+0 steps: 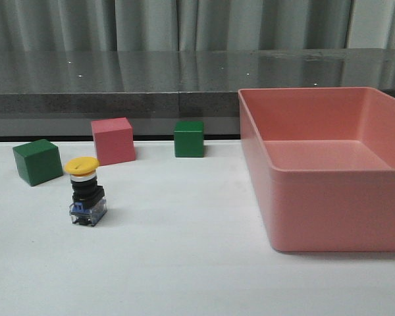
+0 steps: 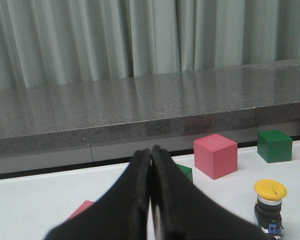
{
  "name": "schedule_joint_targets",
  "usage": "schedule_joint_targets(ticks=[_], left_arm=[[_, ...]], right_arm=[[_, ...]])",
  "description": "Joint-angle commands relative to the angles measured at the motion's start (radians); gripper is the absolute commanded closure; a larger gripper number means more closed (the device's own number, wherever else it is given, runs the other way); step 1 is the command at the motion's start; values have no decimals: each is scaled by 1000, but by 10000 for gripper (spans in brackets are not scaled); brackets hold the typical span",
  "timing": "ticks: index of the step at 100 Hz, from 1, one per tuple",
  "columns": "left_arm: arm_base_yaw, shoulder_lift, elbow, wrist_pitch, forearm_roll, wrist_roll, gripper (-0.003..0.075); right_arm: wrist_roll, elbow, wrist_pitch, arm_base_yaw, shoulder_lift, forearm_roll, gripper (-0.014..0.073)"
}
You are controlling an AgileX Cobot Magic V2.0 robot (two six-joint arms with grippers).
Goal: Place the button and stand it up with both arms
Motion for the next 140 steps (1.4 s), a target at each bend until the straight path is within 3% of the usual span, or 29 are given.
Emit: schedule_joint_targets(ticks=[1, 87, 100, 109, 125, 140], left_arm=[[2, -27, 45, -98, 0, -12, 740], [2, -27, 45, -98, 0, -12, 740], [2, -27, 45, -98, 0, -12, 740], [2, -27, 45, -98, 0, -12, 740], [2, -27, 45, -98, 0, -12, 740], [2, -27, 45, -98, 0, -12, 740]], right_arm=[[-2, -26, -73, -4, 2, 11, 655], [-2, -26, -73, -4, 2, 11, 655], [3, 1, -127, -4, -10, 6, 655], [72, 74, -217, -4, -48, -46, 655], [336, 251, -383, -4, -199, -236, 655], [417, 360, -390, -4, -390, -271, 655]])
